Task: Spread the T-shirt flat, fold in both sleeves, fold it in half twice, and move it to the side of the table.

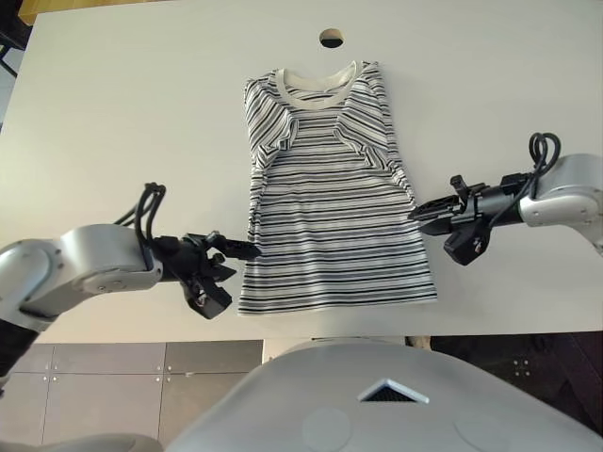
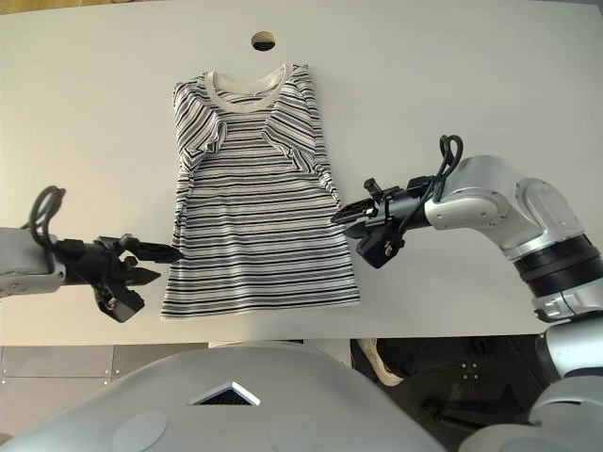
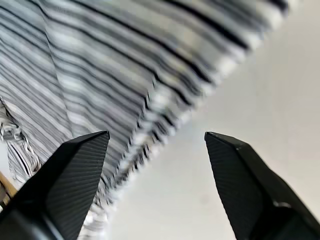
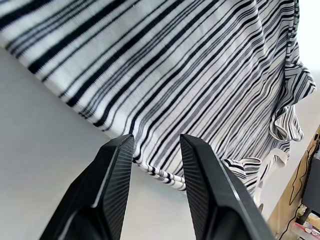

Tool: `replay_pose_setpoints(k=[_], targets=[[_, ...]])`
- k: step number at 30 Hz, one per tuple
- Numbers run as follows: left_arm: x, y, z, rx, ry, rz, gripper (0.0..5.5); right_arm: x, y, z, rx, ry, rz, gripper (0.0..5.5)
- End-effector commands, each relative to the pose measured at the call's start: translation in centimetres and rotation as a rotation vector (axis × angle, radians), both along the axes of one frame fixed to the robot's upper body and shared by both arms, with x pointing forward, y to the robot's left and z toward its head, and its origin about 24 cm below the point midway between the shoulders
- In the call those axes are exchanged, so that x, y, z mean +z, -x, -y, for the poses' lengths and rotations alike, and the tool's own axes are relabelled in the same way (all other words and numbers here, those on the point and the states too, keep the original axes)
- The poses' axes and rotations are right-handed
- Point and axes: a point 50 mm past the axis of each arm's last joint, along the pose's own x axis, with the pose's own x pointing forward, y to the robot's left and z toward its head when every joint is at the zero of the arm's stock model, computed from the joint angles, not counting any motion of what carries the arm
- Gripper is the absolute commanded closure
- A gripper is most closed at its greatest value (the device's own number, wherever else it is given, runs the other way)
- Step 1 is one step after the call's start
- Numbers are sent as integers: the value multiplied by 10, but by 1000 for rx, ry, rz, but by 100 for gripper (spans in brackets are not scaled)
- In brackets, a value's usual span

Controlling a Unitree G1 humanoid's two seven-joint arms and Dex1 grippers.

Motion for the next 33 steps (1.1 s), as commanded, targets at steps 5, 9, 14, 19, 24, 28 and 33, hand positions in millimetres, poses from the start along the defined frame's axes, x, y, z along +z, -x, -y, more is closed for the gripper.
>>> replay_pose_setpoints(k=[5,9,14,19,24,28,33], targets=[[3,4,-11,68,-21,-19,194,1,3,4,-30,-12,-14,381],[-2,12,-1,47,28,-64,194,0,7,5,-28,7,-23,381],[-10,19,9,31,59,-93,194,-1,17,10,-13,78,-52,381],[-17,21,17,39,93,-101,194,4,21,12,-3,122,-52,381],[-21,21,21,51,121,-94,194,7,21,15,2,164,-52,381],[-24,23,23,48,126,-102,194,1,31,13,15,183,-98,381],[-24,24,24,40,123,-104,194,-6,38,13,13,205,-140,381]])
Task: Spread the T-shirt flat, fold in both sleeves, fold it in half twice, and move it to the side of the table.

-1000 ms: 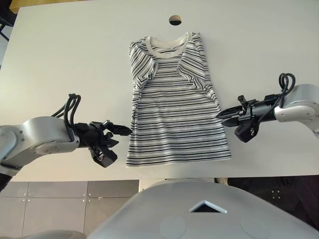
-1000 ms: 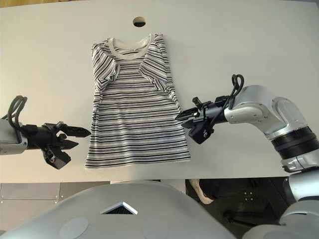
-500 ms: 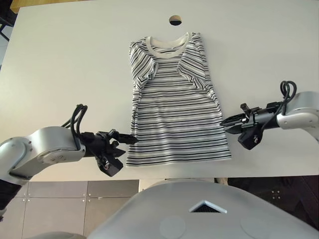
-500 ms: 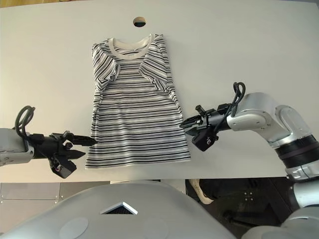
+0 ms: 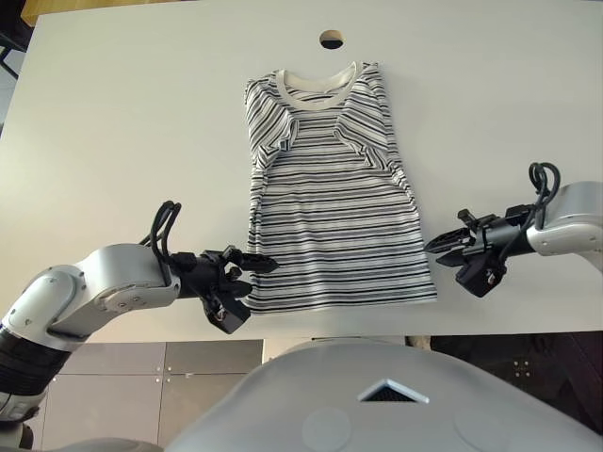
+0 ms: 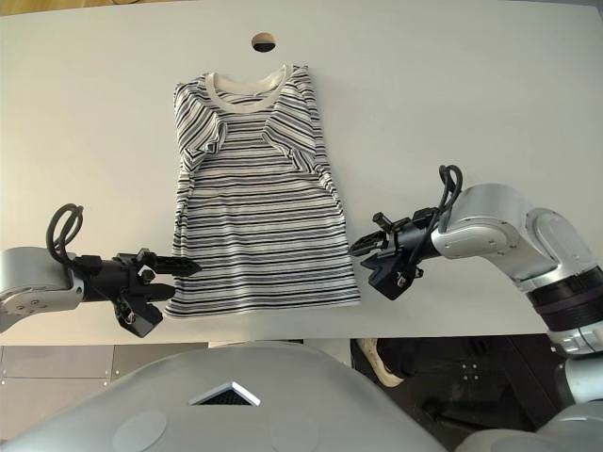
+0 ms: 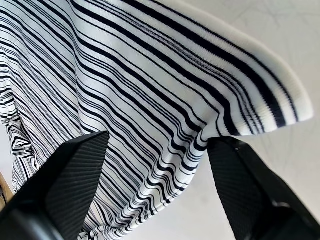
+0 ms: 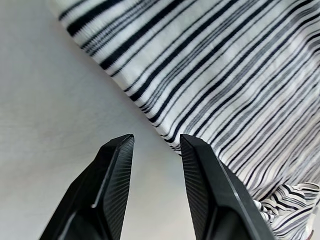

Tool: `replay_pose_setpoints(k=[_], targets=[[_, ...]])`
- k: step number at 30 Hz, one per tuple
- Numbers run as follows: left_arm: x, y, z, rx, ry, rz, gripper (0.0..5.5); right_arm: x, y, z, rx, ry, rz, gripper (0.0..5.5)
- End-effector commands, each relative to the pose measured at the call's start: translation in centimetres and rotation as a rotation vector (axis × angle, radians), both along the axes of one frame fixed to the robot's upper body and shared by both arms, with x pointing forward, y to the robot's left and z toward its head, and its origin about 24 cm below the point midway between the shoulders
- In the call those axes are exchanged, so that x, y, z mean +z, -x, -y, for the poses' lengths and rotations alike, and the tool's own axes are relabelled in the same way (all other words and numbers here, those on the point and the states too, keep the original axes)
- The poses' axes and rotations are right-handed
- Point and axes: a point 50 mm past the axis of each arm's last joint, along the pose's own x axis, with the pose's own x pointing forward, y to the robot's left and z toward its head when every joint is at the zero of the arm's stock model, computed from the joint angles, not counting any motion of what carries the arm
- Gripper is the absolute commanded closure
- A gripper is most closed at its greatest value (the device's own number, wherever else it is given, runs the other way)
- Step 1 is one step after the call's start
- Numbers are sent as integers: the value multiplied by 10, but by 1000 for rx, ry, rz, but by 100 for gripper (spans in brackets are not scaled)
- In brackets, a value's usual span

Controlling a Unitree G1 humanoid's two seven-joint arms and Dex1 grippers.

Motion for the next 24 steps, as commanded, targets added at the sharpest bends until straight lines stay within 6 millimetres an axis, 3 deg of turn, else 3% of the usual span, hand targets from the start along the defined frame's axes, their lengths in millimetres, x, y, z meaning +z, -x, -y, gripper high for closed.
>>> replay_pose_setpoints(k=[1,12,13,22,24], targets=[[-6,4,-1,-10,-36,-22,194,-4,8,0,3,14,-37,381],[-11,7,-1,-17,-50,-61,194,-19,23,-12,27,-25,-110,381],[-13,8,-1,-19,-52,-71,214,-20,23,-13,26,-26,-115,377],[-20,10,6,-43,-45,-106,366,-24,24,-17,30,-35,-138,540],[-22,10,8,-49,-43,-111,390,-24,24,-17,31,-36,-138,540]])
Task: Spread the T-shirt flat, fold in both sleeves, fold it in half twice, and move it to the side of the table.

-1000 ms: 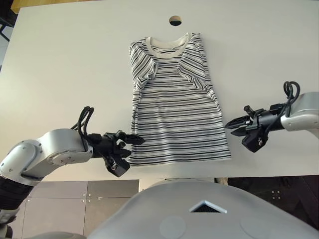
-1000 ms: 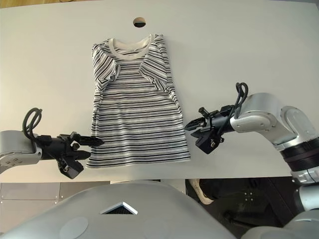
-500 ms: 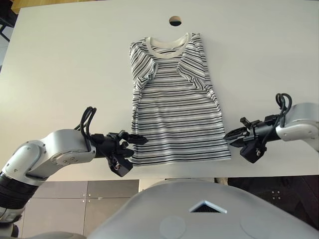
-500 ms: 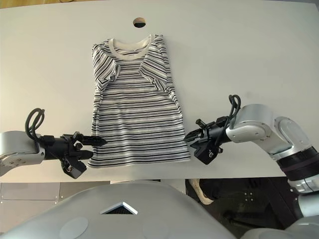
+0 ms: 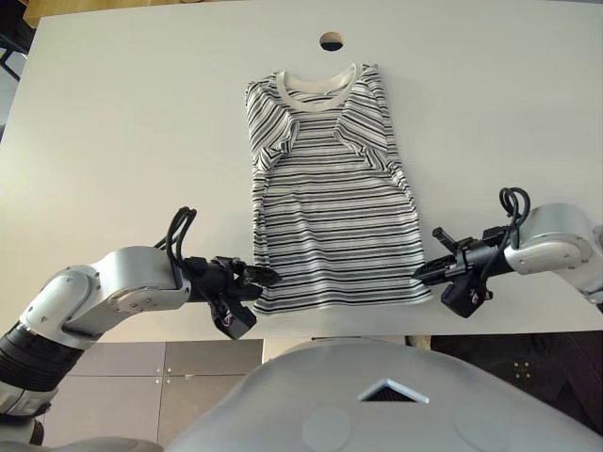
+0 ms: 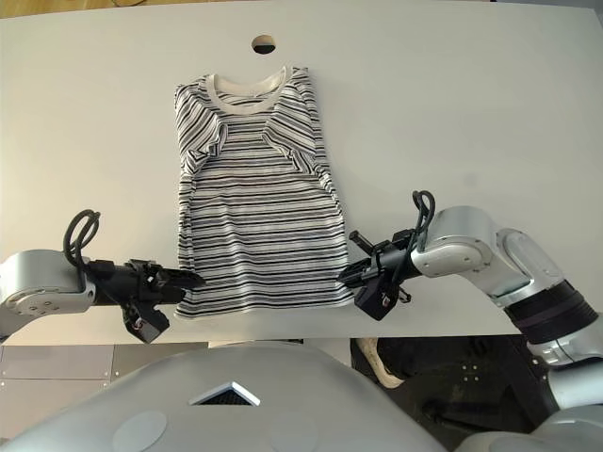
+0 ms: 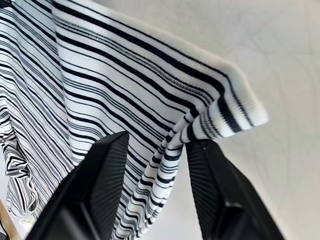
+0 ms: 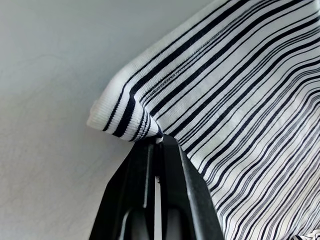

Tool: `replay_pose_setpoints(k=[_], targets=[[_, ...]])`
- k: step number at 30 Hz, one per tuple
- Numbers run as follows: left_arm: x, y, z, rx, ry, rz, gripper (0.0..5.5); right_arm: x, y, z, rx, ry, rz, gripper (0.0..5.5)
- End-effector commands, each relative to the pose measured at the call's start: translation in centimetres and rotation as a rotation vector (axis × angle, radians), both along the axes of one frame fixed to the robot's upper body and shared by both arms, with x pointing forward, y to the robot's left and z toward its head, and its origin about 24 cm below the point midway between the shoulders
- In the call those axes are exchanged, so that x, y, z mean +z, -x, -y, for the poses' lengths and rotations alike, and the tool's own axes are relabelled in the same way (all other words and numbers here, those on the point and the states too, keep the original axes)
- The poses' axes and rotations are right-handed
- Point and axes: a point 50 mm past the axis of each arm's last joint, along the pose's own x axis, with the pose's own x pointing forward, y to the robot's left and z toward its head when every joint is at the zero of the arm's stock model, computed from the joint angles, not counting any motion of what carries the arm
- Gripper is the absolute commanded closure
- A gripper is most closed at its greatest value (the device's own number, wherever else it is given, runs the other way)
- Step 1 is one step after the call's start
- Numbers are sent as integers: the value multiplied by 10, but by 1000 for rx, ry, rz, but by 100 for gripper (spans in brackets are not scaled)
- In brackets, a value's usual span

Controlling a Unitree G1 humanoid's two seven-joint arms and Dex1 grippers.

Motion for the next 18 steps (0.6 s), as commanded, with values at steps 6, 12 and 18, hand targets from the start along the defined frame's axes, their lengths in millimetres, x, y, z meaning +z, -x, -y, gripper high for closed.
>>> replay_pose_setpoints(k=[6,12,18], targets=[[-16,9,-2,-13,-70,-72,486,-8,4,0,9,30,-28,540],[-19,12,-8,-21,-103,-96,534,-7,3,0,4,28,-31,540],[-16,16,-16,16,-105,-141,534,-1,-2,2,-80,19,-79,540]])
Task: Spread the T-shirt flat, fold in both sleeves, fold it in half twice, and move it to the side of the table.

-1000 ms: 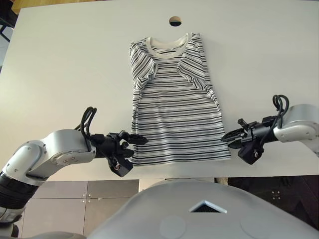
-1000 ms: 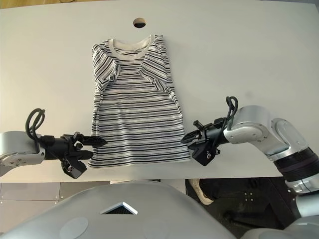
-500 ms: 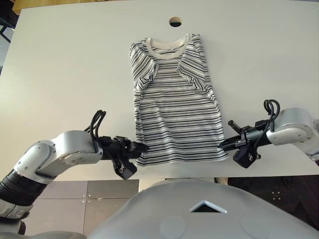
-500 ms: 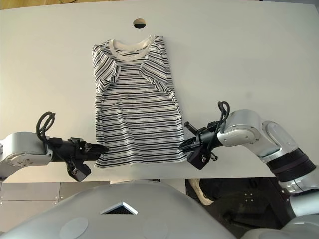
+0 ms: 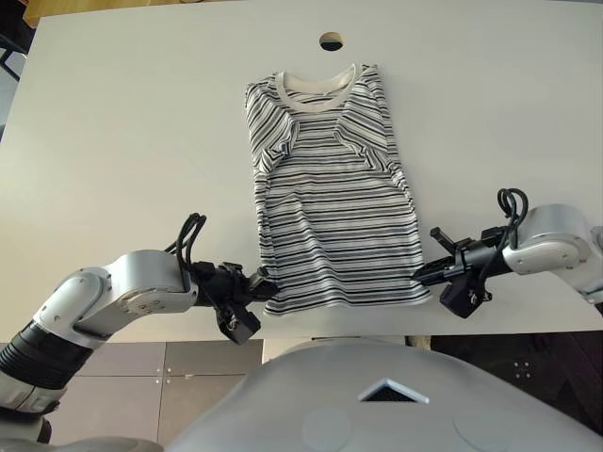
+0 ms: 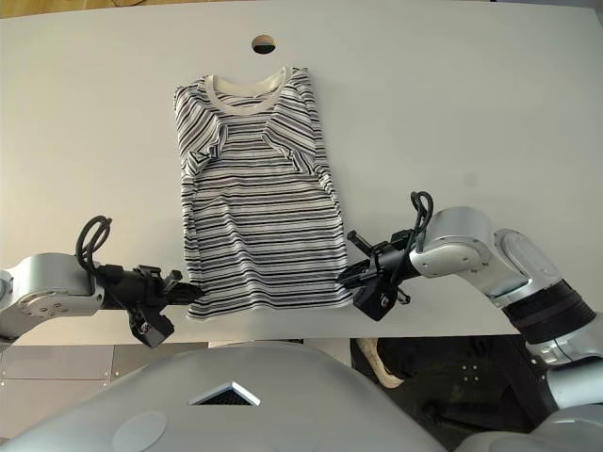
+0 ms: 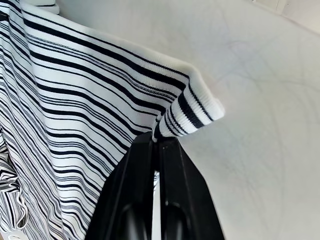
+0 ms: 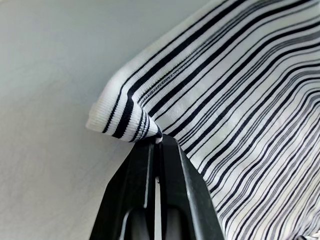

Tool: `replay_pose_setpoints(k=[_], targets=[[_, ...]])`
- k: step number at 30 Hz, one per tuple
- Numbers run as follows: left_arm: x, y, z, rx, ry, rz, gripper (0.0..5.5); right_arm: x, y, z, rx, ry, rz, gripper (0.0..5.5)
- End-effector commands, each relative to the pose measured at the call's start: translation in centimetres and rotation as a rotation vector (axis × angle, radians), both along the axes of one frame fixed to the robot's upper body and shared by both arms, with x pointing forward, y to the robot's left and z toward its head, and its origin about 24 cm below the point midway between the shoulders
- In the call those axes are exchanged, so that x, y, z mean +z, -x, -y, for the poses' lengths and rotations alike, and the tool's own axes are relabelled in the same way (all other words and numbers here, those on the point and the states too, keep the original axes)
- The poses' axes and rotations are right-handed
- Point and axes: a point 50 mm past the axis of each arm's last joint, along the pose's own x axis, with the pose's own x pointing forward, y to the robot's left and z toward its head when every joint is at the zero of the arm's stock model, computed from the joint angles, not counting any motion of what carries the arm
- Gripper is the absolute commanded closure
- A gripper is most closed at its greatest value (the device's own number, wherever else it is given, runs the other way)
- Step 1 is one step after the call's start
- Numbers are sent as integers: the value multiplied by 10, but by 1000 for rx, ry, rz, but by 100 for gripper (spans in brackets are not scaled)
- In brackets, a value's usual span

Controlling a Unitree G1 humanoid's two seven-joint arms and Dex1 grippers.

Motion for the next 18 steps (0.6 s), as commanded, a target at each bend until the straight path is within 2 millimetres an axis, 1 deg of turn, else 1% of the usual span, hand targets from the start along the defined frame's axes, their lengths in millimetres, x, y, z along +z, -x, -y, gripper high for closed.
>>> replay_pose_setpoints(k=[1,4,6,8,11,15,17,18], targets=[[-7,11,-15,34,-96,-103,534,3,-3,4,-89,33,-74,540],[-4,14,-17,58,-87,-136,534,11,-5,14,-191,81,-167,540],[0,20,-13,82,-48,-186,534,17,5,22,-238,158,-299,540],[3,26,-9,97,-13,-242,534,24,15,26,-265,212,-420,540],[5,35,-4,114,16,-306,534,31,22,25,-300,242,-533,540],[7,43,-2,129,32,-368,534,47,34,20,-324,271,-680,540],[9,45,1,141,59,-389,534,50,33,18,-352,266,-708,540],[11,42,3,165,89,-394,534,50,30,18,-377,253,-705,540]])
